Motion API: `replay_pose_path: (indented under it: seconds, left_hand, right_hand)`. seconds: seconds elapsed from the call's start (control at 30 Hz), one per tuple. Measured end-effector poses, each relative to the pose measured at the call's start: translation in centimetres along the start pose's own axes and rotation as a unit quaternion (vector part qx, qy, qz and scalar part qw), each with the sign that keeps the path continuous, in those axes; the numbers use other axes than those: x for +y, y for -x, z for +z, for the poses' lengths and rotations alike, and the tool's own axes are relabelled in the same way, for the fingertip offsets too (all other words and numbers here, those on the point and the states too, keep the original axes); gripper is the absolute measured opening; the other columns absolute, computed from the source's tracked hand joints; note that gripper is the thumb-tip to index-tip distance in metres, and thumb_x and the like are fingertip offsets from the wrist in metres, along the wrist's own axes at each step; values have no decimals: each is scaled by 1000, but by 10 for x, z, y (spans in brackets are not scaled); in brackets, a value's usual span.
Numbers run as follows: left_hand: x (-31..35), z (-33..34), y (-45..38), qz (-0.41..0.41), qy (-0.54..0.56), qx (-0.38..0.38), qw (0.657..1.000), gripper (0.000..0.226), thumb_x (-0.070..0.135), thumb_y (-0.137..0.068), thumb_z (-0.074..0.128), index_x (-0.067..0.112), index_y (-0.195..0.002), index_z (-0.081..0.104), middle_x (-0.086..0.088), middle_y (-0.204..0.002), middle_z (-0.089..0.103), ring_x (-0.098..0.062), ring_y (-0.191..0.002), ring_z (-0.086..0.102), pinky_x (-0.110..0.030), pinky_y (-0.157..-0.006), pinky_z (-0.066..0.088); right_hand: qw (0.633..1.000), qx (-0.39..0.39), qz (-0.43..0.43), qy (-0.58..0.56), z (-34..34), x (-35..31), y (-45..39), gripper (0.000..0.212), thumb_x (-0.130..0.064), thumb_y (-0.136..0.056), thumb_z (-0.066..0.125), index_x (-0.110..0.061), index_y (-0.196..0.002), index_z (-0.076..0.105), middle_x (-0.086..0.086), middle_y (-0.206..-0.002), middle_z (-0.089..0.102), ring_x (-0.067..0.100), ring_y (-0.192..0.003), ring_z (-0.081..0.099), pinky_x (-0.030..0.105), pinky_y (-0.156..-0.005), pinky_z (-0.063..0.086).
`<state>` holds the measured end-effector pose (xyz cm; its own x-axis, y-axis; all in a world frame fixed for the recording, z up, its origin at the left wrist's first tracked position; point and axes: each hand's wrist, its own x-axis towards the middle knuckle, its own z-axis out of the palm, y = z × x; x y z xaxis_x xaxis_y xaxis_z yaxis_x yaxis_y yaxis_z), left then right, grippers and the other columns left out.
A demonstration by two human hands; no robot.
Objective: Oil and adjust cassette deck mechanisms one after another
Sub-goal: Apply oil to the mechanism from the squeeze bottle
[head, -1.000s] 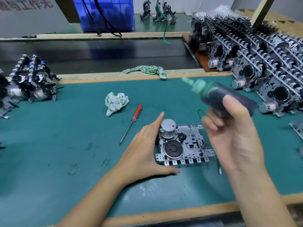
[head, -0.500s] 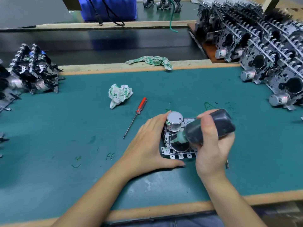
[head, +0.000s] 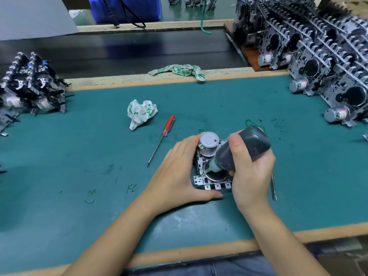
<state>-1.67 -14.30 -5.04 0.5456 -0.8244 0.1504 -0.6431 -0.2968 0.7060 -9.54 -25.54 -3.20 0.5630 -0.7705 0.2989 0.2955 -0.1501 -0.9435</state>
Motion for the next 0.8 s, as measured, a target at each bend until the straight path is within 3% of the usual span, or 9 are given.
replay_pose_path:
  seconds: [0.1,0.23,0.4,0.53,0.6,0.63,0.7,0.8]
  left_hand:
    - [0,0,0,-3,0,-2,1000,100,56,-56,82,30,-139,33,19,-135,40,-2,-124,39,-30,-103,35]
    - [1,0,1,-4,-3,-4,1000,101,56,-56,82,29,-140,32,19,-135,40,-2,-123,39,-29,-103,34]
    - [1,-1,1,-5,-6,-5,1000,101,59,-56,79,29,-140,32,19,-136,40,-1,-123,38,-28,-104,34]
    - [1,-1,1,-6,-7,-7,1000,101,60,-56,79,30,-140,31,19,-136,39,-1,-124,37,-28,-104,33]
    - [1,-1,1,-6,-8,-9,1000,102,59,-56,80,30,-141,30,20,-136,38,0,-125,36,-28,-105,32]
    - [1,-1,1,-6,-9,-9,1000,103,59,-56,81,31,-141,29,21,-136,37,0,-125,35,-27,-106,31]
    - [0,-1,1,-8,-10,-11,1000,103,60,-56,80,33,-141,28,22,-136,35,2,-126,34,-27,-107,31]
    - [1,-2,1,-11,-11,-9,1000,100,62,-54,78,42,-136,24,26,-133,34,4,-126,33,-25,-107,30]
  right_hand:
    - [1000,-2,-1,7,0,1,1,41,-42,-76,59,-2,-71,50,-2,-61,49,6,-58,47,17,-61,40]
    - [1000,4,-4,13,0,1,0,38,-41,-76,59,-5,-71,49,-11,-60,48,3,-57,47,16,-61,40]
    - [1000,6,-10,-7,-1,-1,1,38,-39,-76,60,-5,-69,48,-5,-61,48,5,-58,46,16,-60,40]
    - [998,-2,-49,-36,-2,-6,4,17,-33,-75,60,-18,-71,53,-19,-64,56,-3,-61,51,13,-62,43]
    - [996,14,-55,-68,-4,-13,2,6,-35,-72,60,-30,-69,63,-21,-66,60,-3,-63,54,23,-65,46]
    - [994,42,-33,-91,-6,-18,-1,6,-38,-68,62,-34,-70,67,-21,-66,62,-2,-63,57,28,-64,47]
    - [983,92,47,-152,-13,-24,-17,19,-45,-60,65,-36,-77,67,-21,-66,64,-2,-61,61,24,-55,49]
    - [977,52,135,-158,-27,-33,-53,38,-46,-69,68,-19,-91,52,-17,-62,63,0,-54,58,16,-43,43]
